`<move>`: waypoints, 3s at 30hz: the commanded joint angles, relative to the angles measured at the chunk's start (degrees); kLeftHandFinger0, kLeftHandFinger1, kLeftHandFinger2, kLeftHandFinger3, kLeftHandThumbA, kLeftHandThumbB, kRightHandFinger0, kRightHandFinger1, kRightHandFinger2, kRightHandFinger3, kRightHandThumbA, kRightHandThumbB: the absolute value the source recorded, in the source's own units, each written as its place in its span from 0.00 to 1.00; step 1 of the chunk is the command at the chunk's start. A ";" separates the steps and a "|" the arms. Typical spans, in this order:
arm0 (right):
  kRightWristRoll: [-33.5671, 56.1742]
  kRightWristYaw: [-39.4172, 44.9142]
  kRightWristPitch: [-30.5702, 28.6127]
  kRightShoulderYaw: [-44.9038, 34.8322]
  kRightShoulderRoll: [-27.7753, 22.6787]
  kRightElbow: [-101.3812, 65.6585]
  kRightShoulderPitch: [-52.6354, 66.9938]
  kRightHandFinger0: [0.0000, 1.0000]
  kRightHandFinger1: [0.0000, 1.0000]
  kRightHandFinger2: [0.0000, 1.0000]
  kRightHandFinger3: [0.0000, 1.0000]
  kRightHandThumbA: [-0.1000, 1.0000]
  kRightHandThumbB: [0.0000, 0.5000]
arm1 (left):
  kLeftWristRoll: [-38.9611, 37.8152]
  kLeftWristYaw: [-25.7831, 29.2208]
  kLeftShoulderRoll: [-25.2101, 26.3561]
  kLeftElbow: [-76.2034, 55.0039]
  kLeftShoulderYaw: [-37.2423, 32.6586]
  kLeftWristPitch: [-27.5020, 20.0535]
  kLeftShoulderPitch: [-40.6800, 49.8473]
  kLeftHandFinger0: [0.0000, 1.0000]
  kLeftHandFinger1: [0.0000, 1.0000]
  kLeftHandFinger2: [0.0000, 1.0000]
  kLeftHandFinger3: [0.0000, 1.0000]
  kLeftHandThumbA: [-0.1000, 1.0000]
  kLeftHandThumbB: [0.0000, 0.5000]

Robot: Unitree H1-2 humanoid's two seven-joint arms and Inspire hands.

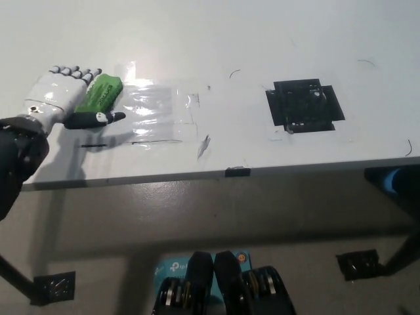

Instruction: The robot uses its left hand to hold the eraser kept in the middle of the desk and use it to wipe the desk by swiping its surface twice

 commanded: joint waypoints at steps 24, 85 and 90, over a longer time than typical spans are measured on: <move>0.09 -1.04 -1.30 -0.43 -0.71 -1.67 -0.92 0.92 0.90 0.83 0.85 1.00 0.28 | -4.98 1.41 -5.97 5.31 3.19 -7.25 2.73 1.00 1.00 1.00 1.00 1.00 0.88; -2.91 -1.42 -3.04 2.53 -1.84 0.41 -5.40 0.81 0.81 0.74 0.75 1.00 0.34 | -6.95 -3.17 -31.08 8.41 -0.92 6.59 9.69 1.00 1.00 1.00 1.00 1.00 1.00; -4.63 -3.27 -3.07 2.78 -1.24 1.04 -6.08 0.86 0.85 0.80 0.83 1.00 0.24 | -6.29 -2.77 -34.35 11.06 -1.66 4.97 8.38 1.00 1.00 1.00 1.00 1.00 1.00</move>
